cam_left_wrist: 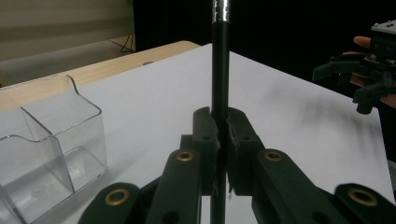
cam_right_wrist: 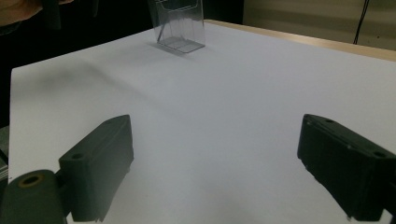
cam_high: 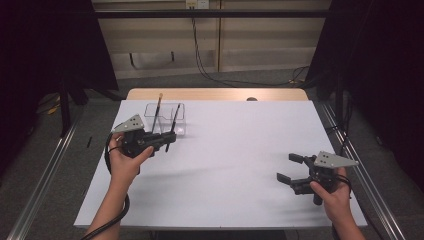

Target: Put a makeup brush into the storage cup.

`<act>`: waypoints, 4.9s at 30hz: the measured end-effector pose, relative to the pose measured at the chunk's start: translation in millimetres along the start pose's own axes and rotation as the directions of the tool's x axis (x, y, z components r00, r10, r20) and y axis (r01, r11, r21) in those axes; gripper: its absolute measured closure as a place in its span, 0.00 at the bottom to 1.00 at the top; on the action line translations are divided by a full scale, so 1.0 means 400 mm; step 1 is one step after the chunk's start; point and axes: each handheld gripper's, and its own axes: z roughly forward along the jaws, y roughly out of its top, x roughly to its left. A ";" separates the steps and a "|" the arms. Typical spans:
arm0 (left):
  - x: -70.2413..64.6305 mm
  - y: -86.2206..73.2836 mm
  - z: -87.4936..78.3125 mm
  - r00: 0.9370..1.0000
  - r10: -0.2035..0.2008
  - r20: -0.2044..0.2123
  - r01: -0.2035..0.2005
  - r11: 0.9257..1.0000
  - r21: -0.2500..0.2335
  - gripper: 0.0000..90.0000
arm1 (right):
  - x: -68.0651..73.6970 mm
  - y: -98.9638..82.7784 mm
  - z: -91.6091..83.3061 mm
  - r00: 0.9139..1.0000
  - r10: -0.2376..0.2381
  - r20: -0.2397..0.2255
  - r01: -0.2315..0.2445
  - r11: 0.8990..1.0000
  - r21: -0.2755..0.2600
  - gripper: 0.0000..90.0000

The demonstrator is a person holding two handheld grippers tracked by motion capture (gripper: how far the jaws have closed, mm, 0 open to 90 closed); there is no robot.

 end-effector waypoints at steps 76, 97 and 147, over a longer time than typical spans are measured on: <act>0.150 0.060 0.029 0.965 -0.126 -0.230 0.088 0.982 -0.167 0.93 | 0.015 -0.025 0.012 0.999 -0.038 -0.011 0.038 0.999 0.007 0.11; 0.180 0.079 0.037 0.948 -0.149 -0.281 0.100 0.978 -0.182 0.93 | 0.014 -0.026 0.013 0.999 -0.042 -0.012 0.043 0.999 0.016 0.11; 0.253 0.084 0.062 0.901 -0.163 -0.403 0.098 0.979 -0.177 0.93 | 0.018 -0.025 0.016 0.998 -0.061 -0.028 0.061 0.998 0.007 0.11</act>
